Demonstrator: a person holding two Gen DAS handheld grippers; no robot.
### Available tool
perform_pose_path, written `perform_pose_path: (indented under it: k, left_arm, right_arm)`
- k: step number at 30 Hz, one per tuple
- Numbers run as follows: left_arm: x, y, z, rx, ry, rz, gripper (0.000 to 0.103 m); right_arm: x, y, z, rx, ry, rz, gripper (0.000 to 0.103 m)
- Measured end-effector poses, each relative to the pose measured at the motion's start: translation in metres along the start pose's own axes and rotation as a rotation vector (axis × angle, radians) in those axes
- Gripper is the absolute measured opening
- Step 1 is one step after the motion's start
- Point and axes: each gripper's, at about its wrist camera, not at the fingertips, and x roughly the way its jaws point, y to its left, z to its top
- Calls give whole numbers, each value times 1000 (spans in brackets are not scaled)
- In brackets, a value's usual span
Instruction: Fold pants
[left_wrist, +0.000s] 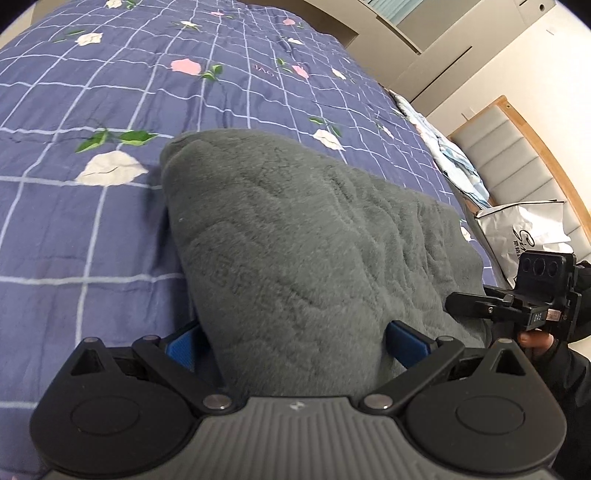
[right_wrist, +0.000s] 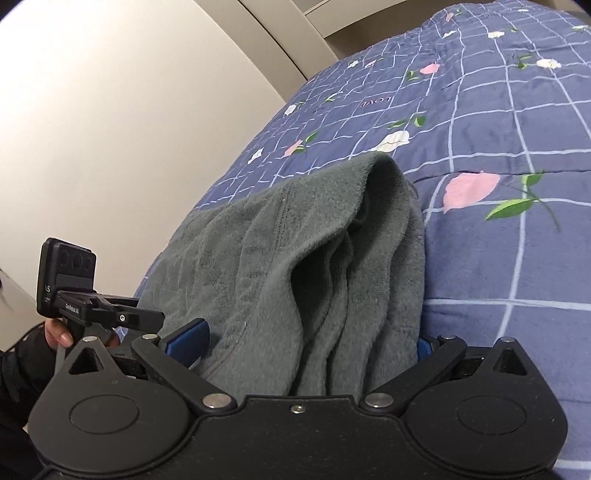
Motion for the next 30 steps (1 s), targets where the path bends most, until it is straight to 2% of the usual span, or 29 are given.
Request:
perform_pose_path:
  k: [5,12,15,19,25,27,30]
  left_arm:
    - [5,-5,2,-2,-8,14,103]
    - [4,-10,4,-22,-2,45,103]
    - [2,-14,6,-19,6,57,101]
    - [-8,-21,8,-2,11,64,96]
    - [-32,-26,4,-21,13,51,90]
    - [-41,-25,0,-24,10,67,86]
    - [-54,-19,-5,-52,7,76,84]
  right_arm:
    - [-1,4,-6,22,-36,-27,103]
    - [-10,15,-23,69,-138,-82,102]
    - [-15,19,-26,83,-149,-92,98]
    - [-25,31,-29,107,-177,-71,92]
    - [-38,62,-29,104,-227,-31,91]
    - [-37,73,-29,95,-219,-35,87]
    - [-36,89,-34,86,-193,-78,72]
